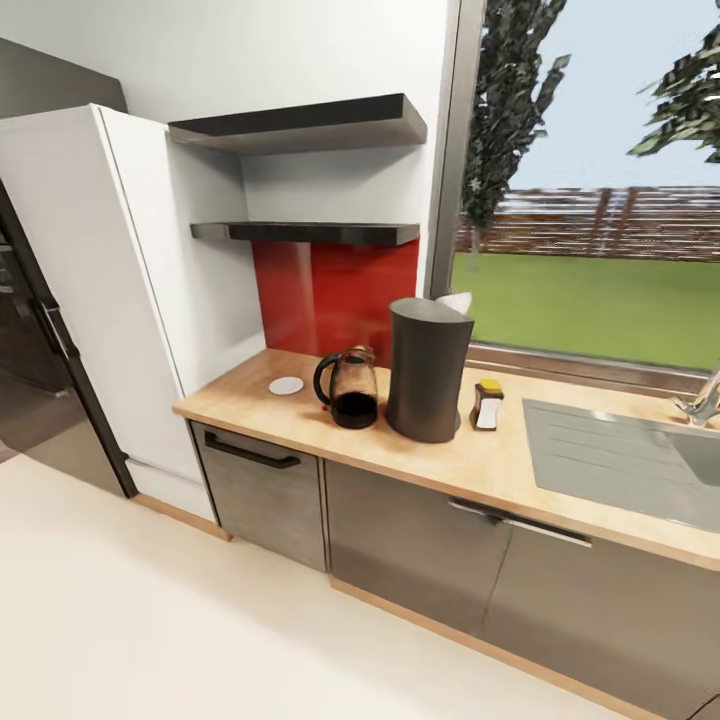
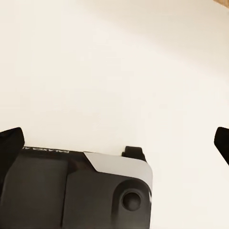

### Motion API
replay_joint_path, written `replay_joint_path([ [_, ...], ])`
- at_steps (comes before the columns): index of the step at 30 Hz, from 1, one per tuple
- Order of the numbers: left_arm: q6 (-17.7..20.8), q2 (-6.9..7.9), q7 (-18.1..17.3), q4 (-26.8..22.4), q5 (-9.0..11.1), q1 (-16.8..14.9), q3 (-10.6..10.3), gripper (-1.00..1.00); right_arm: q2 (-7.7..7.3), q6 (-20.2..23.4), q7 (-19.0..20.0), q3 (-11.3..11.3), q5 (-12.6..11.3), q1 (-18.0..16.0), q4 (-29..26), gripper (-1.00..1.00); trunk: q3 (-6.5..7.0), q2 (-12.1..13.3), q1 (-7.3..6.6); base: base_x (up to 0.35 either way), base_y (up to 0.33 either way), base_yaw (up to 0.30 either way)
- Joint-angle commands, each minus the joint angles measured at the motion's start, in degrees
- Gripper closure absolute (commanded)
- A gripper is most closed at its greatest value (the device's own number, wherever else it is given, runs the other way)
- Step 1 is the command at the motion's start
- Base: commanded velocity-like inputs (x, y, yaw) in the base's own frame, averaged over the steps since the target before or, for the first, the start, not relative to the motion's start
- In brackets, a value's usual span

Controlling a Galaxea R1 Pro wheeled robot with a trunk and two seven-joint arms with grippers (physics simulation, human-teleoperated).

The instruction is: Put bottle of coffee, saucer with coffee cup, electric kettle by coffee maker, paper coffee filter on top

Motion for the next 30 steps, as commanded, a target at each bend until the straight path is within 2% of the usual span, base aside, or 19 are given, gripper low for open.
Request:
replay_joint_path([
  [1,-0.1,-0.02,0.0,-0.1,-0.3,0.0,0.3,-1.00,0.02,-0.2,-0.1,0.5,-0.6,-0.1,0.1,-1.00,-0.11,-0.1,0.06,0.228,0.223,0.000],
  [7,-0.9,0.44,0.1,-0.7,-0.2,-0.1,0.4,-1.00,0.03,-0.2,-0.1,0.5,-0.6,-0.1,0.1,-1.00,-0.11,-0.1,0.06,0.245,0.226,0.000],
  [13,-1.5,2.50,0.0,-3.5,0.4,-0.8,0.8,-1.00,0.03,-0.2,-0.1,0.5,-0.6,-0.1,0.1,-1.00,-0.11,-0.1,0.06,0.283,0.214,0.000],
  [17,-1.6,3.15,0.1,-6.0,0.4,-2.1,1.0,-1.00,-0.02,-0.2,-0.2,0.5,-0.6,-0.1,0.1,-1.00,-0.11,-0.1,0.06,0.291,0.212,0.000],
  [19,-1.6,3.63,0.1,-6.8,1.1,-3.0,1.4,-1.00,-0.05,-0.2,-0.2,0.5,-0.6,-0.1,0.1,-1.00,-0.11,-0.1,0.06,0.265,0.241,0.000],
  [24,-1.8,4.46,-0.1,-8.2,4.7,-3.9,3.6,-1.00,-0.13,-0.2,-0.2,0.5,-0.6,-0.1,0.1,-1.00,-0.11,-0.1,0.06,0.224,0.269,0.000],
  [30,-1.9,4.48,-0.2,-9.8,5.7,-4.0,4.0,-1.00,-0.21,-0.2,-0.2,0.5,-0.6,-0.1,0.1,-1.00,-0.11,-0.1,0.06,0.139,0.304,-0.020],
])
